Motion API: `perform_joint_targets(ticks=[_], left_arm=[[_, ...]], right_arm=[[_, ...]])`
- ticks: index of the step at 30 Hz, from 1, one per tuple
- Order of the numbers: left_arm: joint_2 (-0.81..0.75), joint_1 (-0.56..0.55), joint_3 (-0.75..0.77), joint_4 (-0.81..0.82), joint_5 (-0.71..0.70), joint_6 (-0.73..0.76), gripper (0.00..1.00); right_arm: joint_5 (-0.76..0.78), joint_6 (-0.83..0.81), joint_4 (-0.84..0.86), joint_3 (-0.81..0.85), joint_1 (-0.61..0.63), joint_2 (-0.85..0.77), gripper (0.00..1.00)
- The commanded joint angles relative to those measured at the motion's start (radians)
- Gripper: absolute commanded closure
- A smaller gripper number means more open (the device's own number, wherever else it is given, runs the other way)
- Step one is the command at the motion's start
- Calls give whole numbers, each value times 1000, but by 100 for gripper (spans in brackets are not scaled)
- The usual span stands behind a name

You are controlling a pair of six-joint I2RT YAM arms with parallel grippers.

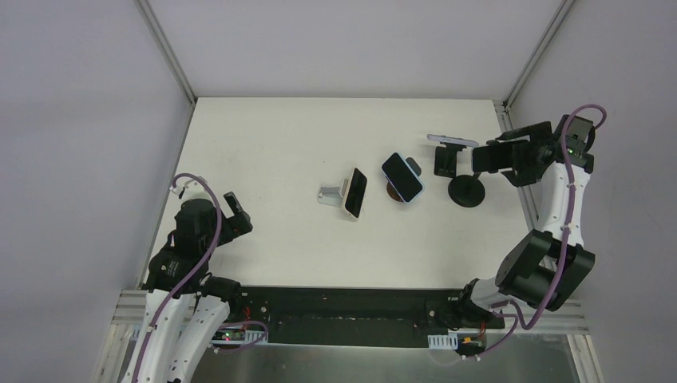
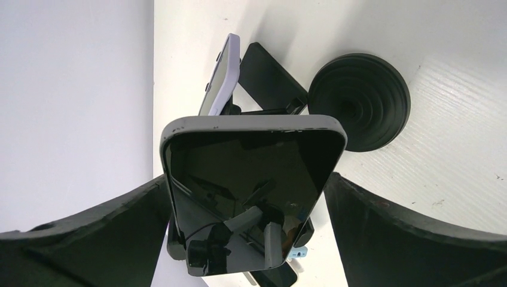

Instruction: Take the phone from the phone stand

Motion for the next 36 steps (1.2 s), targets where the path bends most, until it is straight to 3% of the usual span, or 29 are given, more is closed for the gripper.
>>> perform_joint_targets(ticks=[1,5,9,12,16,18,31,36], left_arm=[[9,11,13,20,14,2,0],[11,12,12,19,13,2,0],[12,13,13,20,12,2,0],[14,13,13,19,12,2,0],[15,14,12,19,12,2,0],[16,15,13,20,12,3,0],[-35,15,26,26,42,34,0],[-14,14,94,29,67,114,0]], right_arm=[[28,-7,9,24,1,-27,2],[6,2,17,26,1,-18,10],[-8,10,33,22,1,-17,29],[-32,14,72,10,1,-33,48],[-68,10,107,12,1,-66,88],[-69,4,103,18,1,-91,100],[-68,-49,-159,162,12,-282,100],[-55,-66,-298,261,69,-318,100]])
